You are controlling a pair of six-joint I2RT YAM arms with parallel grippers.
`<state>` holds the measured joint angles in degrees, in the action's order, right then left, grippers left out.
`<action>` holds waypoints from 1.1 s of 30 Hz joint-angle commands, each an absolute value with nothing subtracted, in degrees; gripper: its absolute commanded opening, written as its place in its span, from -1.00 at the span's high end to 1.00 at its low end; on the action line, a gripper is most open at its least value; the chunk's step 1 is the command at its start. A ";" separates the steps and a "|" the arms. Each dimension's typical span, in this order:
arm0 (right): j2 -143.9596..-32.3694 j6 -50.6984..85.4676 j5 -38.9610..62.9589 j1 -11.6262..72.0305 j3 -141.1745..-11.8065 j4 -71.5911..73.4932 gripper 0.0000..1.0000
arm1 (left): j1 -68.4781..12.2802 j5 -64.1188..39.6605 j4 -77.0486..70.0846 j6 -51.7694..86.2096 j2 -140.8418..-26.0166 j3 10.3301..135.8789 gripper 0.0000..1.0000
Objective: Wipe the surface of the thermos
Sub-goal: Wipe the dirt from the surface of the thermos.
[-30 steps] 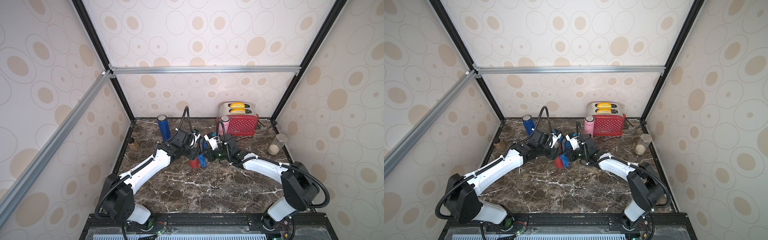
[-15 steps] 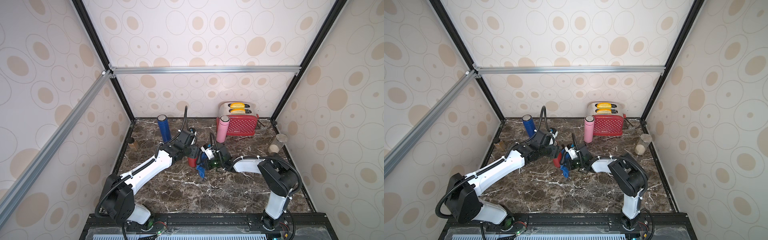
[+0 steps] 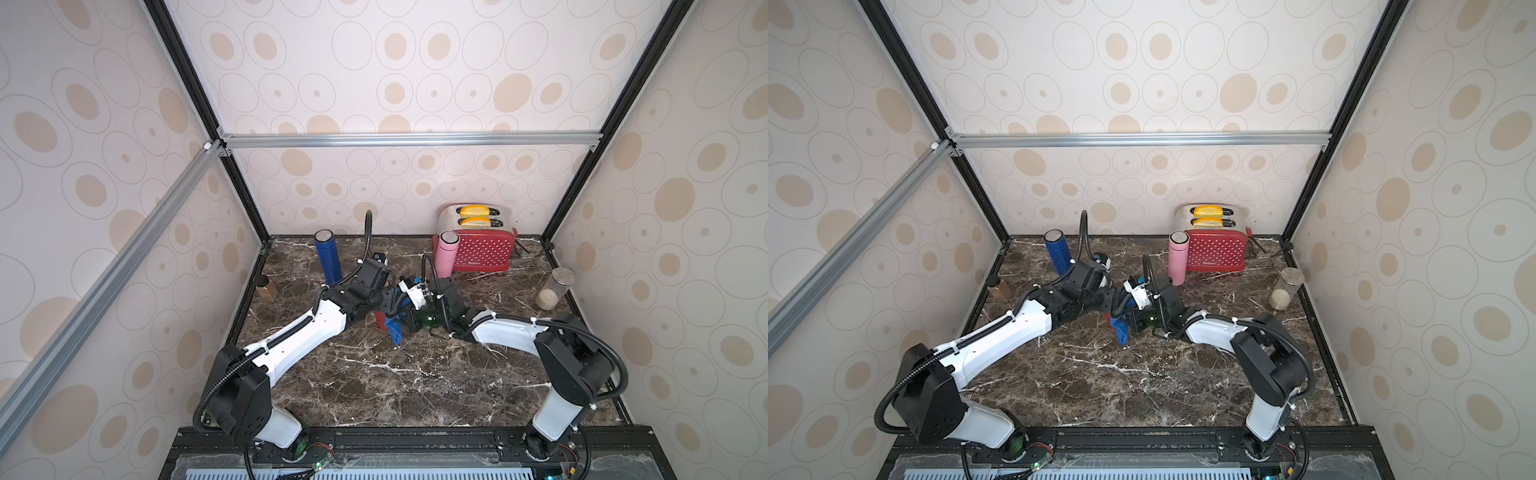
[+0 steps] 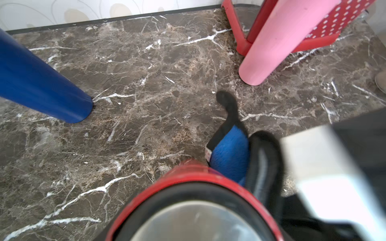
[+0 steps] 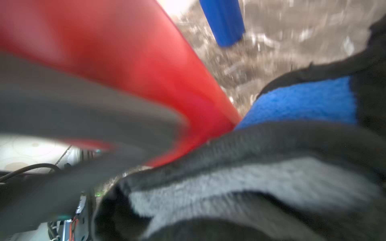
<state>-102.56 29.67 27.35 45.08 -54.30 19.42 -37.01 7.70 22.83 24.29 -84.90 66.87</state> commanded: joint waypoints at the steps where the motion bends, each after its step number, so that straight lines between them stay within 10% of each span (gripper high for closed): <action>1: -107.71 32.50 27.71 45.52 -52.41 26.93 1.00 | -37.92 6.74 21.53 28.06 -85.96 67.04 1.00; 19: -88.56 25.08 24.55 45.40 -54.56 9.62 1.00 | -37.58 4.82 26.34 25.52 -92.47 74.22 1.00; 33: -71.47 -0.68 -8.07 54.74 -55.54 -22.63 1.00 | -34.29 -0.24 35.86 16.99 -97.75 88.92 1.00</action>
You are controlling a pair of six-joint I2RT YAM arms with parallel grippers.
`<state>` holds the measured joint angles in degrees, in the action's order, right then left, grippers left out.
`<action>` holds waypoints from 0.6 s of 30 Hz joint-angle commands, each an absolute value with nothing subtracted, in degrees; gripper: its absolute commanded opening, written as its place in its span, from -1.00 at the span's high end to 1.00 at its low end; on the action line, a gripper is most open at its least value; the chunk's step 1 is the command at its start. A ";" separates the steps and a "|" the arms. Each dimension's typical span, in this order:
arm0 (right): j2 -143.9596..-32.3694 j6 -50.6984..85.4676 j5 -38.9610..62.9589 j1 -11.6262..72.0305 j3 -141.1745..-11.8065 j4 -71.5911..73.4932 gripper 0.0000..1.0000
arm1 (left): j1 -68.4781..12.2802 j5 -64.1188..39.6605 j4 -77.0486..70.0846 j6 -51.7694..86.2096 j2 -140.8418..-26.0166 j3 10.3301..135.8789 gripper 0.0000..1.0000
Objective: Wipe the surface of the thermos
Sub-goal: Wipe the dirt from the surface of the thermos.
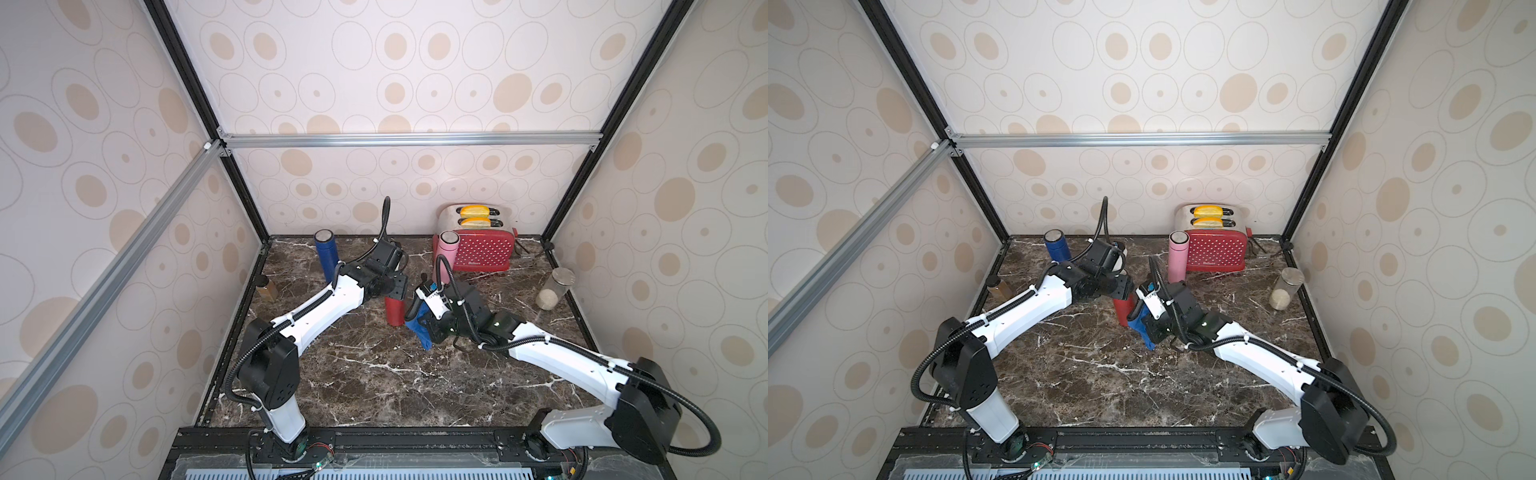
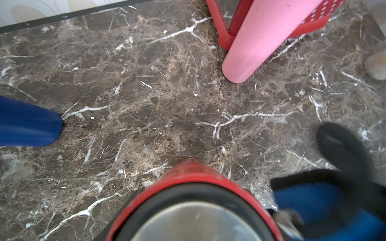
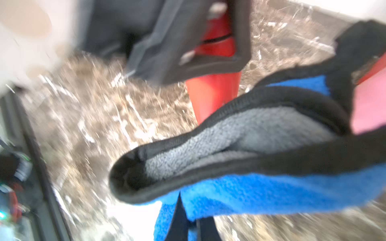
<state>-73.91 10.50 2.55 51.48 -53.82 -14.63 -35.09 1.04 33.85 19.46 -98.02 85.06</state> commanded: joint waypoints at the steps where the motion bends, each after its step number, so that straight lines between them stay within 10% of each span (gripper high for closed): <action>1: -70.87 -4.42 -12.00 56.94 -55.54 -23.56 1.00 | -34.24 -0.44 35.86 16.95 -97.91 89.16 1.00; 18: -92.73 -29.19 -29.70 70.50 -67.76 -24.33 1.00 | -33.66 -3.07 36.83 16.00 -99.39 87.28 1.00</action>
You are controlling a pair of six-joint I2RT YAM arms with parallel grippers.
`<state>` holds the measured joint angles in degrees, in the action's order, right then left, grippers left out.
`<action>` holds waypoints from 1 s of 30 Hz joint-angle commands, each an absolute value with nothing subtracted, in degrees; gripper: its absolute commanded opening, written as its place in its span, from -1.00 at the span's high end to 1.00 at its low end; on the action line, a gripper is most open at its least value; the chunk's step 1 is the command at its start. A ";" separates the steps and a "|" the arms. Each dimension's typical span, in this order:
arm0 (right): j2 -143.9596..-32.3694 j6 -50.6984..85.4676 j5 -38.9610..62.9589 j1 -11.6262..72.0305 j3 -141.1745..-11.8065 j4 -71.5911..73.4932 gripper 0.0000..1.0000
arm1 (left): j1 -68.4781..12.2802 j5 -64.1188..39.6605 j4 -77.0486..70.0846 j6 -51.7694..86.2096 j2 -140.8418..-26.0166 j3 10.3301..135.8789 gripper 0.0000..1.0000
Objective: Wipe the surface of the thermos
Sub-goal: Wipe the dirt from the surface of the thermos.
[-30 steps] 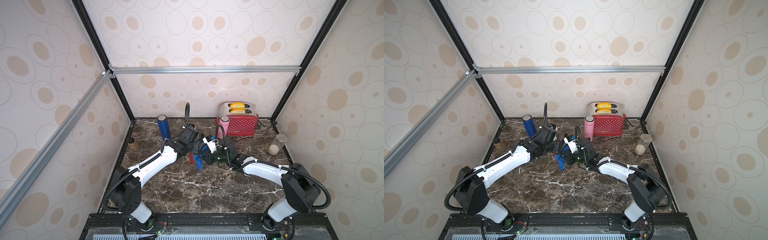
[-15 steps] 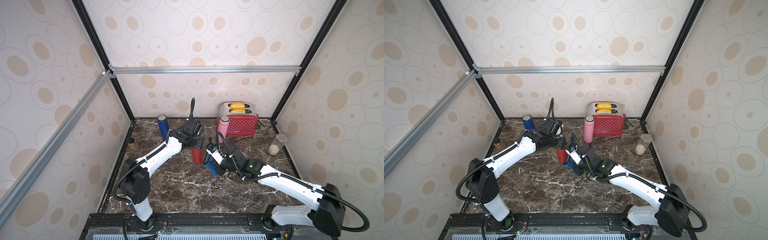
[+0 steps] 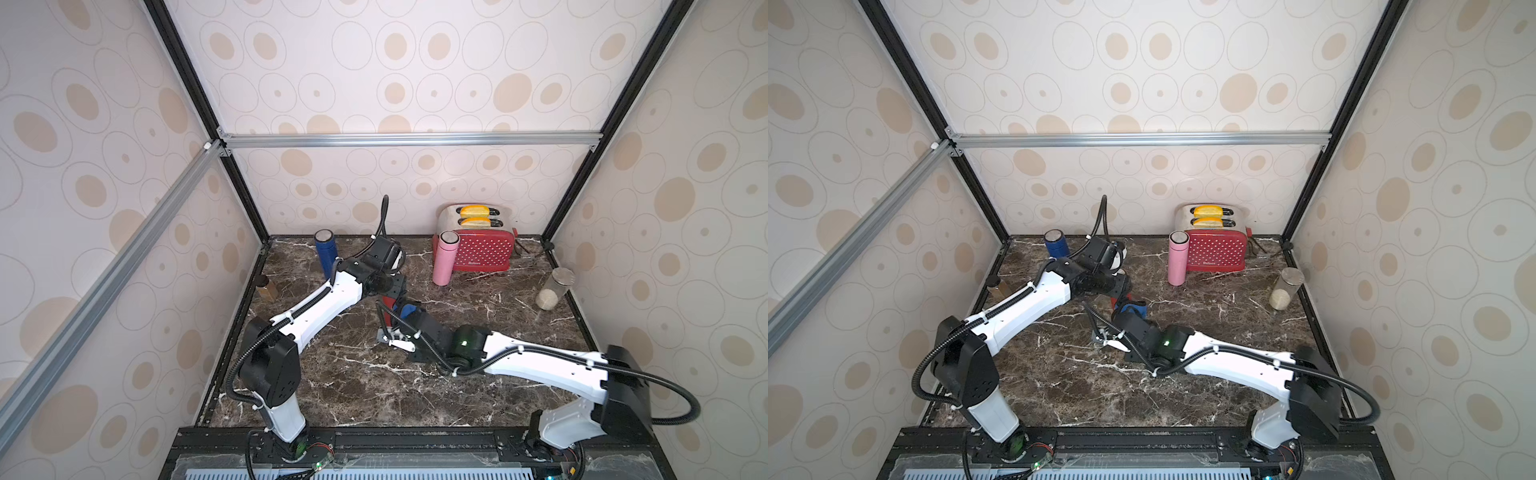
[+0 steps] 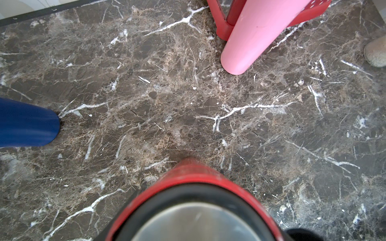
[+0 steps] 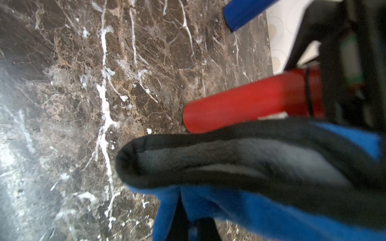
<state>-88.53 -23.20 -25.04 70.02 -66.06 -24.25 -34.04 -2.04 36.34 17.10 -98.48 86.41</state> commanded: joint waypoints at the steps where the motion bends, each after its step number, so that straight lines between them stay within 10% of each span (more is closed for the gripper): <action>1: -94.07 -30.41 -31.04 70.55 -67.94 -22.16 1.00 | -33.70 -2.99 36.83 15.93 -99.35 87.19 1.00; 30: -112.25 -58.37 -48.34 68.02 -61.68 27.48 1.00 | -33.68 -6.48 38.77 15.45 -99.49 85.08 1.00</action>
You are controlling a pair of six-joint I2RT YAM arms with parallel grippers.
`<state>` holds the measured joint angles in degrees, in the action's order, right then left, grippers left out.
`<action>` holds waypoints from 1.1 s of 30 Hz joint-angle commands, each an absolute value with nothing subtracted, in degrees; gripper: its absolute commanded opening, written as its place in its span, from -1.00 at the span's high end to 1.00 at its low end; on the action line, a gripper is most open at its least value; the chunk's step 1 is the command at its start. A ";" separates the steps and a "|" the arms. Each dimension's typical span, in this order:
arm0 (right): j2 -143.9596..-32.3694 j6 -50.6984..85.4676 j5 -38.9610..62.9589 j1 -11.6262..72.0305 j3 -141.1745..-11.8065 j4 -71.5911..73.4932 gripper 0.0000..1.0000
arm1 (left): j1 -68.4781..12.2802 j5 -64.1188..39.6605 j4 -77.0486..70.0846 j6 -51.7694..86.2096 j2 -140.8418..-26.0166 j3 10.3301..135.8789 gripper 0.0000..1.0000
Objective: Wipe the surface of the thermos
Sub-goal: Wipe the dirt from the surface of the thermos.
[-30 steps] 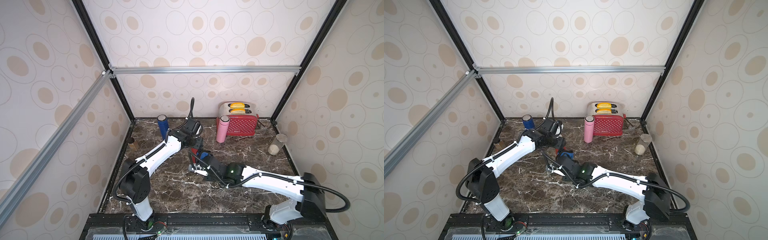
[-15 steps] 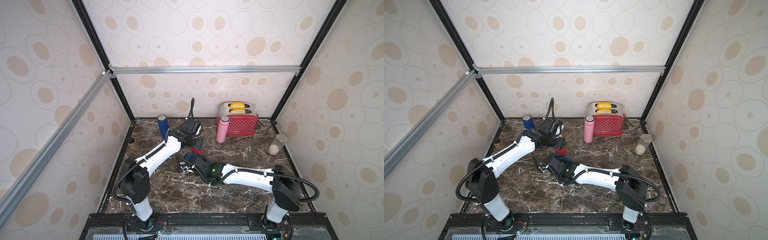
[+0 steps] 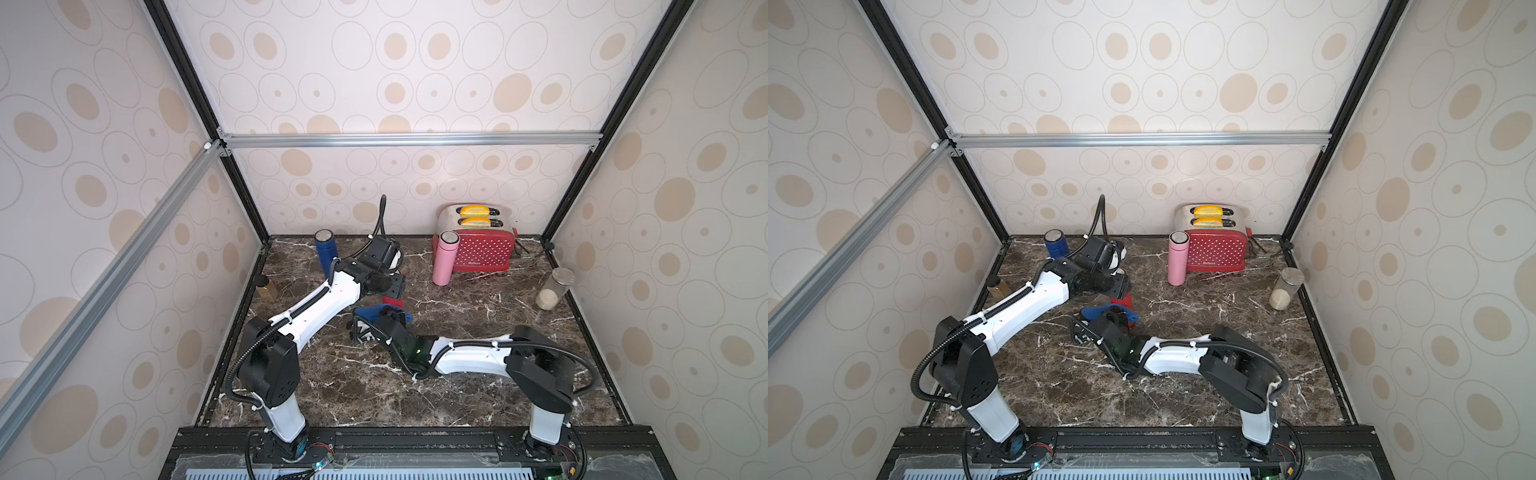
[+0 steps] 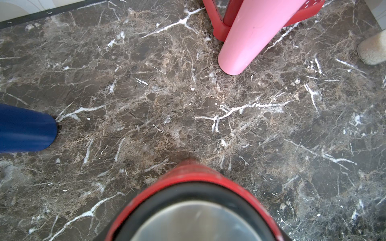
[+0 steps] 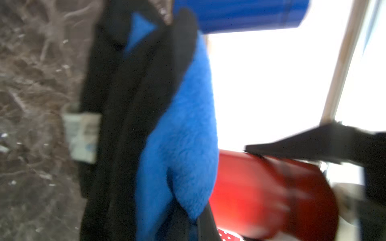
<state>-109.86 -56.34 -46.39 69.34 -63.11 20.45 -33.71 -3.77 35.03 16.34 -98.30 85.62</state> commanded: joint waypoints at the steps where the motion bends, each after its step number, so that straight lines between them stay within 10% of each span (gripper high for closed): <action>1: -113.05 -57.83 -48.65 67.97 -61.33 27.92 1.00 | -33.66 -6.46 39.16 15.36 -99.57 85.26 1.00; 18: -112.17 -94.20 -51.17 68.03 -59.39 63.08 1.00 | -33.67 -5.02 45.66 13.32 -101.94 88.70 1.00; 33: -116.65 -93.60 -55.84 66.74 -53.63 68.57 1.00 | -33.67 -2.03 51.30 11.66 -101.55 89.67 1.00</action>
